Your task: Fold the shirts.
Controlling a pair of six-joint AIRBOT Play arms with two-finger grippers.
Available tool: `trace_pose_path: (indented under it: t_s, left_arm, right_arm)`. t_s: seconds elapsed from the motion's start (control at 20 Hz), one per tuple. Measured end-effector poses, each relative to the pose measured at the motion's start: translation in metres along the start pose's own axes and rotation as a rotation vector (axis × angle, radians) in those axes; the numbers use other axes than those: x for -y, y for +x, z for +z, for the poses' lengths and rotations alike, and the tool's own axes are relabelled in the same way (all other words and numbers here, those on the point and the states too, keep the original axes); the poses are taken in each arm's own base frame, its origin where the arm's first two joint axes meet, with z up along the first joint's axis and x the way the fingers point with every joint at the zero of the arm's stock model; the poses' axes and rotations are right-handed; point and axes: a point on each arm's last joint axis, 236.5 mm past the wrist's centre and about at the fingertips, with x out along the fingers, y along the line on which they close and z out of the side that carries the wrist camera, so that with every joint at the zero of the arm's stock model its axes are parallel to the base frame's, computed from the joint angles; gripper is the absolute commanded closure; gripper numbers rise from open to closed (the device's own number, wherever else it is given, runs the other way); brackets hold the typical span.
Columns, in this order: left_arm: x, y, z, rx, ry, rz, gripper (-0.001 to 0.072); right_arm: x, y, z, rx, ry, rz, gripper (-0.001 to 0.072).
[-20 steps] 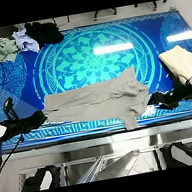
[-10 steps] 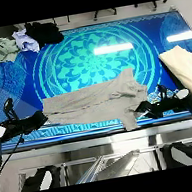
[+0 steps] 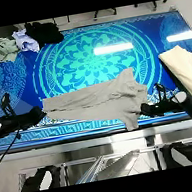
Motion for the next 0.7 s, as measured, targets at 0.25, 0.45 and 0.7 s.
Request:
trace_pose_path:
  t_s: [0.25,0.45,0.7]
  left_arm:
    - [0.021,-0.032,-0.008,-0.044,0.116,-0.018,0.0694]
    - [0.017,-0.060,-0.034,-0.047,0.198,0.028,0.0694]
    - [-0.008,-0.053,-0.073,-0.093,0.196,0.079,0.0694]
  right_arm:
    - [-0.011,-0.073,-0.030,0.109,-0.131,-0.077,0.0700]
    - [-0.024,-0.117,-0.064,0.190,-0.157,-0.088,0.0699]
    - [-0.031,-0.127,-0.069,0.187,-0.142,-0.078,0.0699]
